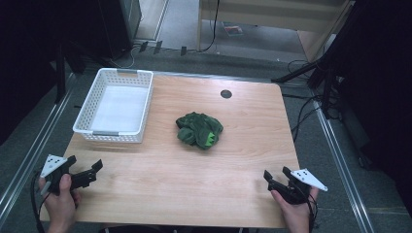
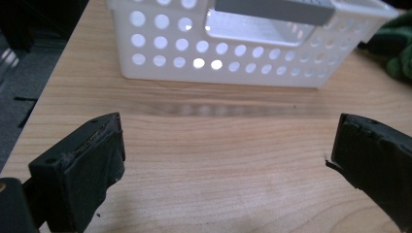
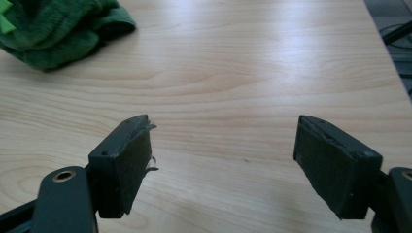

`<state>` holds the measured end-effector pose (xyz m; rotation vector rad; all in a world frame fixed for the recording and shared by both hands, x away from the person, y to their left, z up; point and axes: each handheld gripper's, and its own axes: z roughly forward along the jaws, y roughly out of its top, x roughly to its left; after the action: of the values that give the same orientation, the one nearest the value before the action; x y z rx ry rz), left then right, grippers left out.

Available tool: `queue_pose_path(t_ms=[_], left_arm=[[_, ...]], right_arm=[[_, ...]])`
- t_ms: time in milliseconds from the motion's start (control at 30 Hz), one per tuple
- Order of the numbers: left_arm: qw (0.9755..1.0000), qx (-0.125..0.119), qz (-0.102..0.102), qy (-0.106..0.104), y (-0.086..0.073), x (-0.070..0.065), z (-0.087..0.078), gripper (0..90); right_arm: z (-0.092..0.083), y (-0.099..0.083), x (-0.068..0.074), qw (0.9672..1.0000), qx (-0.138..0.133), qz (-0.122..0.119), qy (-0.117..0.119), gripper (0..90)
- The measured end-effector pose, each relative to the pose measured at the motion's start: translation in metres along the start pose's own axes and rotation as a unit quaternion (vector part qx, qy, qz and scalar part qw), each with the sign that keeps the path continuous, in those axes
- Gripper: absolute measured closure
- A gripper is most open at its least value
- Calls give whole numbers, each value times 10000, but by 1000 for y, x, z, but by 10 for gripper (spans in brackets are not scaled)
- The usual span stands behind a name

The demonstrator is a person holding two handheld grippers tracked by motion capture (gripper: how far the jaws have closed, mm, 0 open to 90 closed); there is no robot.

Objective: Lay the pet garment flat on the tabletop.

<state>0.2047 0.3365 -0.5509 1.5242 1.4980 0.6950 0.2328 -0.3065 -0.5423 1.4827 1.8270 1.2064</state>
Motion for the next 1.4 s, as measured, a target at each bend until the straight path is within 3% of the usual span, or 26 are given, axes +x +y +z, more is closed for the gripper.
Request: queue_pose_path(t_ms=[100,167,467,500,567,767,933,1033,1100,1167,1233,1267,1300,1333,1367,1400], left_arm=[[9999,30,108,37,0,-3,2,0],[9998,87,165,49,0,-4,3,0],[10000,53,28,-12,0,-1,3,0],[10000,53,28,-12,0,-1,3,0],[10000,50,-1,-49,0,1,3,0],[9999,43,-59,-102,0,2,3,0],[9998,65,-106,-126,0,3,3,0],[9998,72,-103,-127,0,2,3,0],[9999,81,-79,-131,0,2,3,0],[9999,82,-77,-125,0,2,3,0],[9999,76,-81,-127,0,2,3,0],[9999,22,-66,-99,0,2,2,0],[10000,-62,25,-29,-1,0,0,0],[10000,-62,25,-29,-1,0,0,0],[9998,-113,133,-45,0,-2,-2,0],[9998,-113,133,-45,0,-2,-2,0]], right_arm=[[2,3,5,9999,-5,-70,100,222],[10,12,23,9991,-6,-255,332,232],[43,52,98,9927,112,-850,849,248],[43,52,98,9927,112,-850,849,248],[58,63,121,9903,112,-1040,917,245],[88,80,157,9864,159,-1243,1061,217],[110,87,175,9866,288,-1226,1037,124],[127,87,184,9862,474,-1313,886,84],[142,85,189,9842,663,-1498,678,88],[153,82,192,9819,782,-1641,526,159],[162,78,193,9784,871,-1835,379,419],[162,78,193,9784,871,-1835,379,419],[161,76,190,9809,712,-1762,405,741],[161,76,190,9809,712,-1762,405,741],[154,78,184,9840,538,-1585,605,826],[149,79,181,9847,446,-1548,668,834]])
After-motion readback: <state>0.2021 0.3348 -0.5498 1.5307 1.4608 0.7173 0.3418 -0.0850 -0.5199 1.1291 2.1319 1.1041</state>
